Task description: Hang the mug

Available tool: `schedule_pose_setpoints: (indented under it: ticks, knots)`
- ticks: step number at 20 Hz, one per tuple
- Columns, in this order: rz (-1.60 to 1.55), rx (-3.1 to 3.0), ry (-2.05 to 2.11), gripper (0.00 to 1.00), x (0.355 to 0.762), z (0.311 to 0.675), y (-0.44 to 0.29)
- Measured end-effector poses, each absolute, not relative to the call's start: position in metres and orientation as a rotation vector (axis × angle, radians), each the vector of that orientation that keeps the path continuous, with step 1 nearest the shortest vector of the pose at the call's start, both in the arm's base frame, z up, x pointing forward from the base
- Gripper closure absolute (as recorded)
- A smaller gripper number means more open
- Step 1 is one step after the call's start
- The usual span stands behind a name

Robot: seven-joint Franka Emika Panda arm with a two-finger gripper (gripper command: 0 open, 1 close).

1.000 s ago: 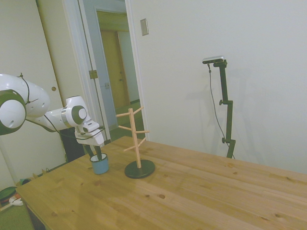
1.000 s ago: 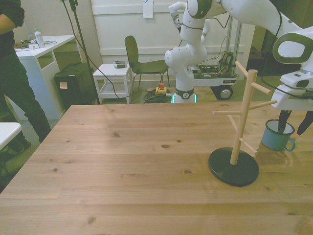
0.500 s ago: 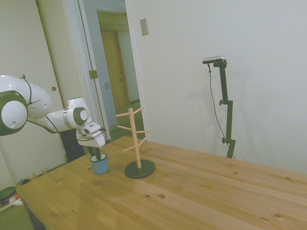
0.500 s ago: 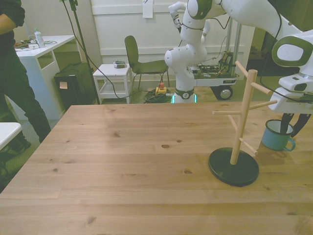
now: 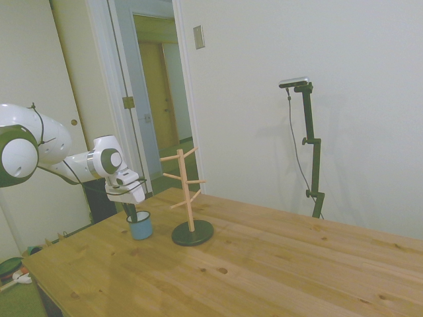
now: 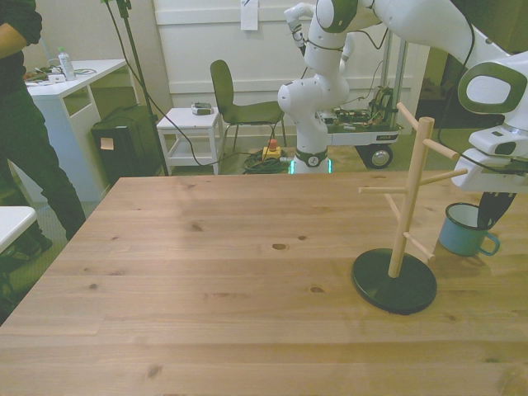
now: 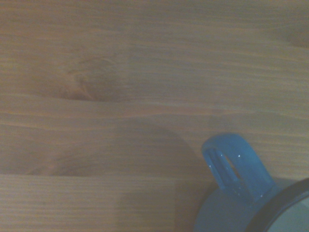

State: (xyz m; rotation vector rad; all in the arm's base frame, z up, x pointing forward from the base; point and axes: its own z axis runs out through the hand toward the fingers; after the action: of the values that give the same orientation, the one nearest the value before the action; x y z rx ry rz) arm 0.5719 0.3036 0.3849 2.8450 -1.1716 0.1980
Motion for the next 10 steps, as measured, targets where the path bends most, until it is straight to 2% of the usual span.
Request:
schedule_pose_setpoints:
  ticks: [5,10]
  knots:
    - [0.217,2.83,-1.209,1.0,0.575,0.391,0.296]
    - [0.293,2.822,-1.318,1.0,0.57,0.433,0.29]
